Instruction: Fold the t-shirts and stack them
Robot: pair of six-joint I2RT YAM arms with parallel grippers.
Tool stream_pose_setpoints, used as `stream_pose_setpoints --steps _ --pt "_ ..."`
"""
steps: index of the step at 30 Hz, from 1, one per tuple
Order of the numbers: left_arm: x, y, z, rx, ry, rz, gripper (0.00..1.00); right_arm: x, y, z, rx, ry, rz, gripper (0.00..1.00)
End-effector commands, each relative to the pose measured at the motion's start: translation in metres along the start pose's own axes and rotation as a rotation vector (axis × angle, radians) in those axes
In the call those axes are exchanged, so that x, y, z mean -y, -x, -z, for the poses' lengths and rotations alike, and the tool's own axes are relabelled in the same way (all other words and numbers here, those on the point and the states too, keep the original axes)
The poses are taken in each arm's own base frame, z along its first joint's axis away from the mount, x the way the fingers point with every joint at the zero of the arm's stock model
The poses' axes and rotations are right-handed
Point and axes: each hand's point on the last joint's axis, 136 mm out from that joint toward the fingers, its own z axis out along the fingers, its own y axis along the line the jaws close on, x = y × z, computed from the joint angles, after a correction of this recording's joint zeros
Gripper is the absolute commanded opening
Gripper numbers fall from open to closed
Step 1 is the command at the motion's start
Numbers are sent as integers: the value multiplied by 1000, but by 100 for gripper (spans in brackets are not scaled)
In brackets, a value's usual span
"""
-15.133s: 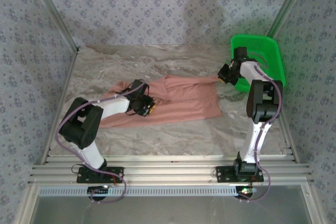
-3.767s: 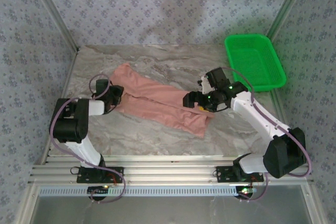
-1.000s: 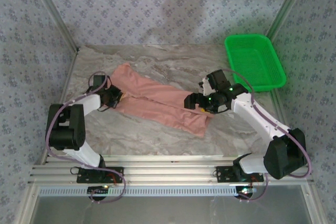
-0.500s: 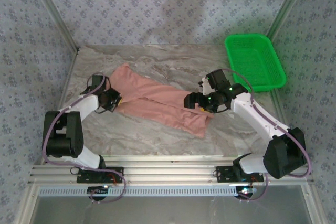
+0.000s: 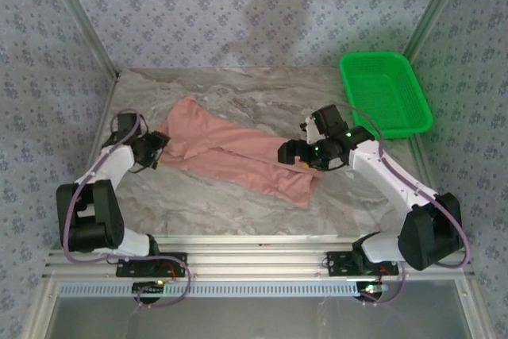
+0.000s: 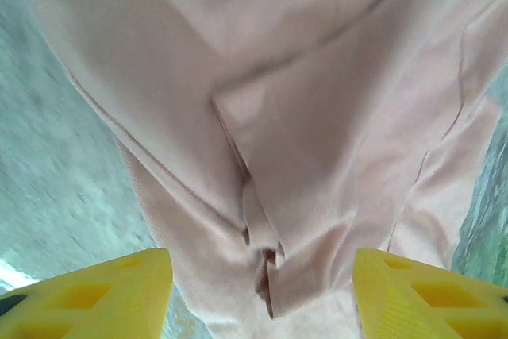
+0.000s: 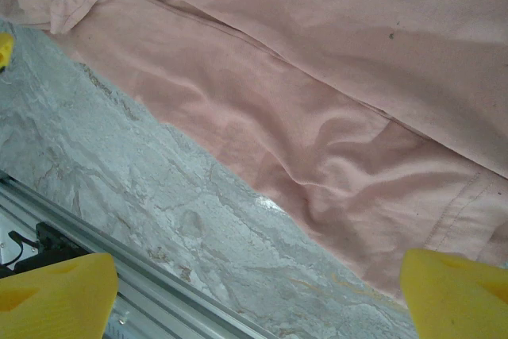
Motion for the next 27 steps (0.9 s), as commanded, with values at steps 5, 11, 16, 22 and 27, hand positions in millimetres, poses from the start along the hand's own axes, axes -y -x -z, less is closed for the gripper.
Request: stream_pose_setpoints --steps 5,11,16,22,27 --pt "13 28 -10 13 -67 -2 54 -3 0 -1 -14 2 -1 94" --pt "18 38 -33 7 -72 15 45 -8 -2 -1 -21 7 8 95" --pt "16 45 -45 10 -46 4 40 -8 -5 -1 -28 3 12 94" --pt "10 47 -59 2 -14 -1 37 -7 -8 -2 -35 -2 11 95" --pt "15 47 -71 -20 -18 -21 37 -7 -8 -2 -33 -2 12 94"
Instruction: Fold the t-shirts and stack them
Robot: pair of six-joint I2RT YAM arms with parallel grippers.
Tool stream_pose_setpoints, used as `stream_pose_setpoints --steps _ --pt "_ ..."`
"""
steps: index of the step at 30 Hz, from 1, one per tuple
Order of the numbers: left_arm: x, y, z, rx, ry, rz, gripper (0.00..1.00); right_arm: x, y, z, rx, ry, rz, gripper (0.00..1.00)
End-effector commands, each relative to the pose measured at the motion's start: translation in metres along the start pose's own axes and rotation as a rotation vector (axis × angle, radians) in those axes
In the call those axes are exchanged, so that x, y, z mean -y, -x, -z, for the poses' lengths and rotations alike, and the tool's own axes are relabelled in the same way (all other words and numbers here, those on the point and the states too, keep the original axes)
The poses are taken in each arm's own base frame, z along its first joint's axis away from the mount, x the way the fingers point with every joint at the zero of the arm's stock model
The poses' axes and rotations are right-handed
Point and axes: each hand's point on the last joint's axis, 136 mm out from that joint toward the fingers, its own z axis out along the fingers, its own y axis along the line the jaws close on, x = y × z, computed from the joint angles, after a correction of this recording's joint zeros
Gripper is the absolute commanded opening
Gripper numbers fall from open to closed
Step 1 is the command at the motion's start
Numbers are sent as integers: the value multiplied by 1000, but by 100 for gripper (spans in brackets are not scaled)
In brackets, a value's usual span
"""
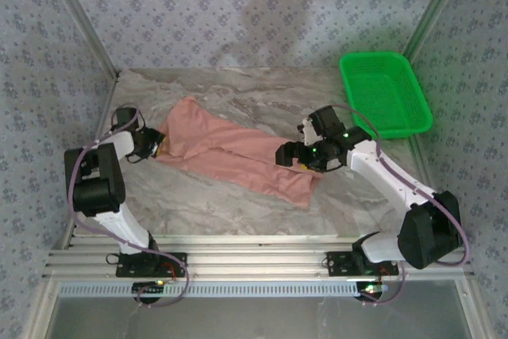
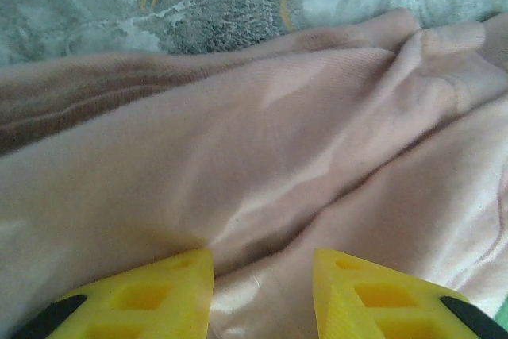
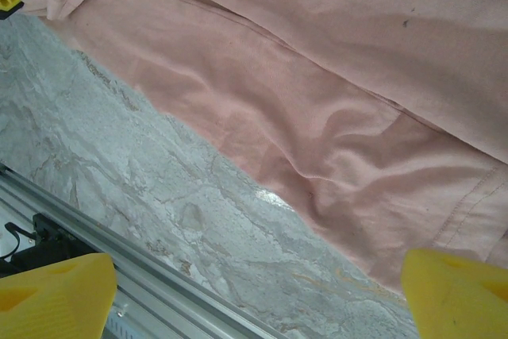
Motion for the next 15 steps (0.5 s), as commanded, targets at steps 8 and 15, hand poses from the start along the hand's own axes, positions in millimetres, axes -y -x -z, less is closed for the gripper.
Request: stream_pose_setpoints --steps 8,15 --pt "29 -3 -7 -30 -88 -86 40 -3 -2 4 -9 -7 0 94" --pt "23 -15 -3 -74 -90 -116 39 -3 -2 5 -6 -9 -1 94"
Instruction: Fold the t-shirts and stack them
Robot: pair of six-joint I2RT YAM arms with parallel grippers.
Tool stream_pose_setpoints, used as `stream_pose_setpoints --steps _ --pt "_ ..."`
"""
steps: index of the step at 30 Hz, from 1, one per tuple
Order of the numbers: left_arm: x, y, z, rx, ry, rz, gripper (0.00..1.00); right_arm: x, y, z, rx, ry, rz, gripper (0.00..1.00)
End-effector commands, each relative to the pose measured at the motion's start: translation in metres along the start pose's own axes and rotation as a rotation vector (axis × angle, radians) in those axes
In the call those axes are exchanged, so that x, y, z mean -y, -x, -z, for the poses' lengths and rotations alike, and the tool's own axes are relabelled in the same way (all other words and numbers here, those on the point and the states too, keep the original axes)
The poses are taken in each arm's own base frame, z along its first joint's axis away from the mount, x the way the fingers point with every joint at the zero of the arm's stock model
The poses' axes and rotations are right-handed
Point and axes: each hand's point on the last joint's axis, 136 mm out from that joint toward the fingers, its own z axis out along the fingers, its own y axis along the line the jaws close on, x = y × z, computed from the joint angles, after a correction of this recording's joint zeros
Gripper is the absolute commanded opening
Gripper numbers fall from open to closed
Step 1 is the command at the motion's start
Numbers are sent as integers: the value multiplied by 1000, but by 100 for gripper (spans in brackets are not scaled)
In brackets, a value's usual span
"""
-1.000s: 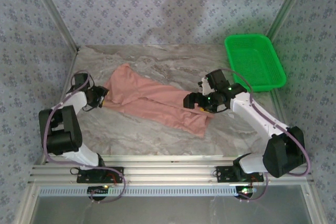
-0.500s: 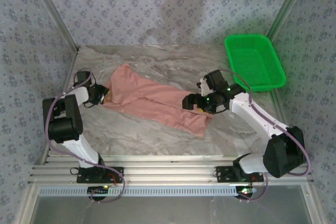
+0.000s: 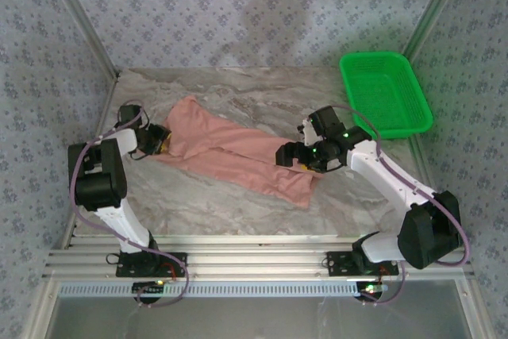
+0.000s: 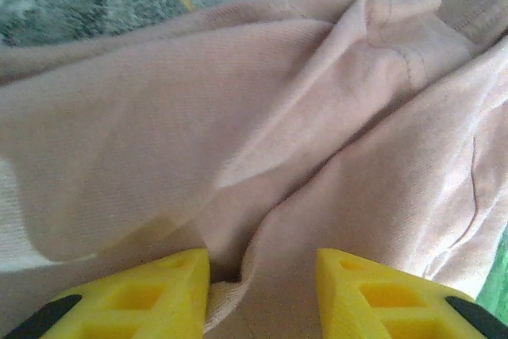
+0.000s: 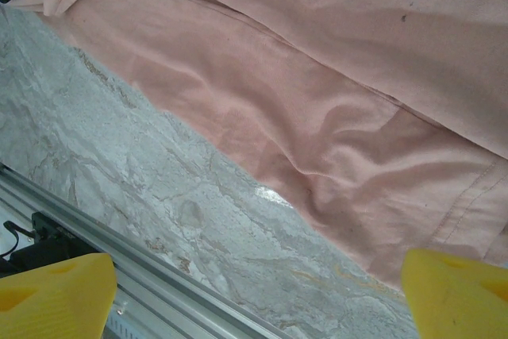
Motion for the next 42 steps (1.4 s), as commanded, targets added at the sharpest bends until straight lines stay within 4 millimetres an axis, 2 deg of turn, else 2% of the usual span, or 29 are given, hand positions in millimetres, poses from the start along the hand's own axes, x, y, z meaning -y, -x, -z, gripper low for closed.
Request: stream_pose_setpoints --steps 1,10,16,21,25,34,42 --pt "-1 -8 4 -34 -7 -42 38 -4 0 5 0 -5 2 95" --pt "-31 -15 10 -51 96 -38 31 -4 0 6 2 -4 2 94" --pt "-38 -16 9 -55 112 -40 25 -3 -1 6 4 -6 1 94" --pt "-37 -17 7 -64 108 -43 14 -3 -2 8 9 -10 1 95" --pt "-32 -14 12 -64 105 -66 0 -2 -3 8 8 -13 -2 94" --pt "-37 2 37 -38 108 -93 0 -3 -4 10 14 -14 -2 95" --pt "-32 18 45 -49 111 -149 0 -2 -5 9 14 -18 -4 95"
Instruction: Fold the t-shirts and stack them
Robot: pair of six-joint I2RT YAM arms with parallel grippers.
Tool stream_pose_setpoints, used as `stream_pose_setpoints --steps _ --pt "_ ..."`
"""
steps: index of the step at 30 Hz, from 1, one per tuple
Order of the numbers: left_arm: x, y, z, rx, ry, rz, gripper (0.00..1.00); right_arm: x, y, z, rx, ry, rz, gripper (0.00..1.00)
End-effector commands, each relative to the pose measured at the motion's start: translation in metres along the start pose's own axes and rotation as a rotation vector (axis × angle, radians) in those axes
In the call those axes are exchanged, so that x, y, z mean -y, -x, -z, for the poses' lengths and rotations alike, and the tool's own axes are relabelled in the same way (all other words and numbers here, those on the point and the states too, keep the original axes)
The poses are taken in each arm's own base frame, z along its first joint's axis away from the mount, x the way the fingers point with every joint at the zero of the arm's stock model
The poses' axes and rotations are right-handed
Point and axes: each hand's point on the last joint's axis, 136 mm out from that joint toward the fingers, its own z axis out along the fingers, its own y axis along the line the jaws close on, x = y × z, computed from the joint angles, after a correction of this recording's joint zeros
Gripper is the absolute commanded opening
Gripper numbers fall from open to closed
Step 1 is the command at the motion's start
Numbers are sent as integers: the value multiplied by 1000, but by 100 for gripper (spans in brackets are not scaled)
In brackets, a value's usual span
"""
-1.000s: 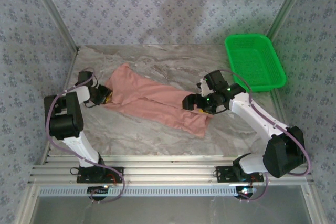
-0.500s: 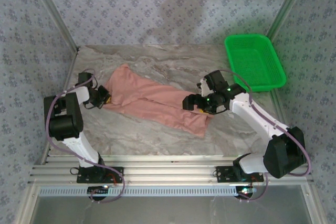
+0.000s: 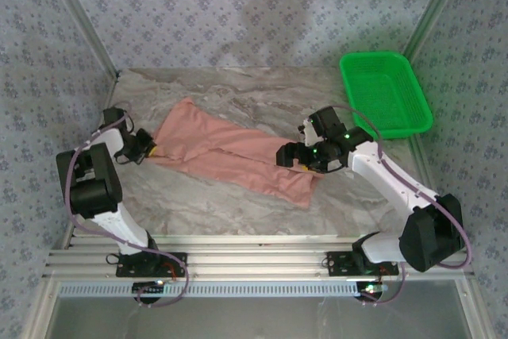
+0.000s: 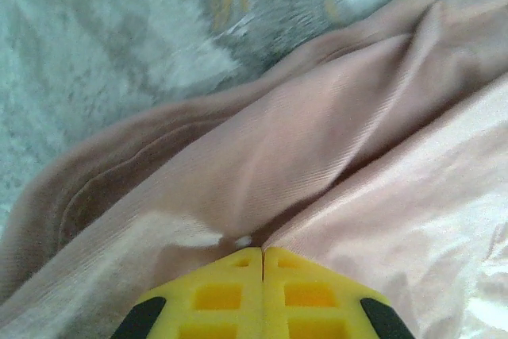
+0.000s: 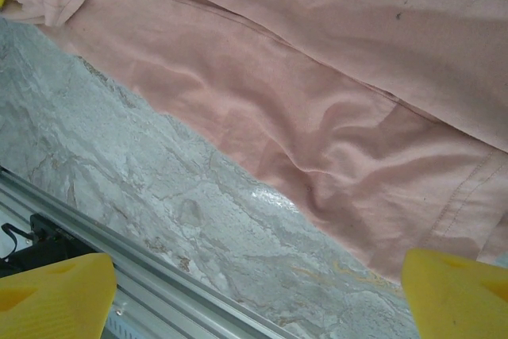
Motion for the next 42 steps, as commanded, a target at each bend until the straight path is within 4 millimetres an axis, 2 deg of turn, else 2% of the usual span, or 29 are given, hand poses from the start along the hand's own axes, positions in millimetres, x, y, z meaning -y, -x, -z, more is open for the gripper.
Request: stream_pose_setpoints --steps 1,8,16,19,21,23,25,26,29,31,32,33,36,38,41,42 --pt "5 7 9 -8 -2 -50 0 -1 -3 5 2 -7 -3 95" --pt "4 17 -1 -37 18 -74 0 0 -6 2 -8 -9 -8 95" --pt "-13 6 -17 -86 56 -57 1 3 -5 -2 -17 -26 -14 95" --pt "-22 8 -10 -61 115 -45 16 4 -2 -5 -24 -41 -17 95" --pt "-21 18 8 3 147 -37 45 7 1 -8 -38 -65 -19 95" --pt "-13 29 27 63 153 -36 54 13 0 -13 -60 -116 -6 95" --pt "0 33 45 109 155 -43 57 19 0 -19 -85 -163 0 95" --pt "13 29 51 121 144 -69 58 21 0 -22 -97 -183 5 95" --pt "61 3 60 136 132 -220 60 30 4 -31 -109 -232 28 95" --pt "91 -19 56 120 85 -277 60 32 6 -42 -127 -227 28 94" --pt "103 -32 52 108 68 -296 60 25 16 -44 -112 -208 39 94" --pt "112 -42 48 100 62 -310 60 23 17 -49 -122 -197 47 92" --pt "116 -60 30 77 64 -299 59 18 16 -58 -145 -180 48 88" --pt "111 -66 15 62 79 -275 59 20 10 -59 -158 -190 33 85" --pt "106 -69 -3 60 104 -276 58 37 -7 -53 -187 -257 -4 80" --pt "105 -69 -7 61 110 -281 58 49 -19 -50 -209 -295 -28 79"
